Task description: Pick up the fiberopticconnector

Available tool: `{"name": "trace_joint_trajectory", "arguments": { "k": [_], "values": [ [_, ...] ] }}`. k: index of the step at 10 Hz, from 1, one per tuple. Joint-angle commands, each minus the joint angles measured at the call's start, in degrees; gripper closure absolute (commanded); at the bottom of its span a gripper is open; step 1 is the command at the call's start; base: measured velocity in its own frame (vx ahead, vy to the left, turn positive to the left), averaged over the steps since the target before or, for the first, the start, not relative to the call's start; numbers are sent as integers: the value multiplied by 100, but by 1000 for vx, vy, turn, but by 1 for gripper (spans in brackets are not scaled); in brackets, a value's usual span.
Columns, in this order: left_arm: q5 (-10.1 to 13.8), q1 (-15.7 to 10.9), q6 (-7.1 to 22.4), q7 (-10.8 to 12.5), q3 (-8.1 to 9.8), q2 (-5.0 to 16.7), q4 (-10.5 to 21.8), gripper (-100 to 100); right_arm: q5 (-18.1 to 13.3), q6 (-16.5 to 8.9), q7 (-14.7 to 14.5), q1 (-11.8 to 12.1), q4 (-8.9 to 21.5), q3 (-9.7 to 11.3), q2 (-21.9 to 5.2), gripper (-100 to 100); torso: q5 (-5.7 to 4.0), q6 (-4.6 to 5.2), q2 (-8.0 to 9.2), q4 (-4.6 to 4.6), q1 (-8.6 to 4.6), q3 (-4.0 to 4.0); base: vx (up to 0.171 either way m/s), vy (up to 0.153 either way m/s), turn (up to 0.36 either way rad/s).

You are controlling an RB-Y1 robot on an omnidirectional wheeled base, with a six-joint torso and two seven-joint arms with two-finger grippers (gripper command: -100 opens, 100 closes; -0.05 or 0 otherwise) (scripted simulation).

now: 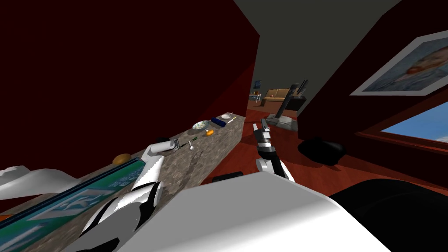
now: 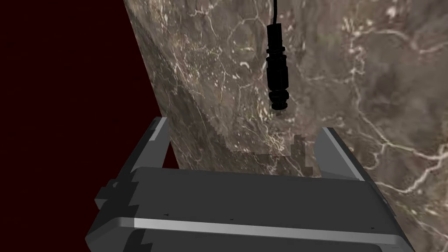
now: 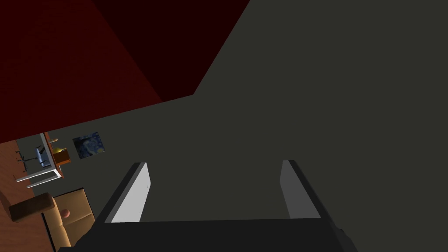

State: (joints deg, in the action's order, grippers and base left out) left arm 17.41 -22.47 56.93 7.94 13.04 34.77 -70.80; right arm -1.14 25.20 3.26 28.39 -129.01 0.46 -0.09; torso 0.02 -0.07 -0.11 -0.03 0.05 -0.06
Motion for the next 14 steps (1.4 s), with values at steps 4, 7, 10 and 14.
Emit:
{"name": "trace_joint_trajectory", "arguments": {
  "k": [4,7,10,14],
  "values": [
    [190,-289,787,126,100,238,586,-100,0,0,0,0,0,0,0,0,0,6,-14,-2,4,-7,47,25,-131],
    [275,-415,1201,185,141,348,866,-100,0,0,0,0,0,0,0,0,0,5,-8,-1,0,-4,35,20,-78],
    [431,-624,1762,291,213,554,1301,-100,0,0,0,0,0,0,0,0,2,0,-12,-3,6,-7,56,33,-135],
    [500,-708,2258,338,244,646,1629,-100,0,0,0,0,0,0,0,0,0,4,-6,-1,-1,-3,36,22,-73]
  ]
}}
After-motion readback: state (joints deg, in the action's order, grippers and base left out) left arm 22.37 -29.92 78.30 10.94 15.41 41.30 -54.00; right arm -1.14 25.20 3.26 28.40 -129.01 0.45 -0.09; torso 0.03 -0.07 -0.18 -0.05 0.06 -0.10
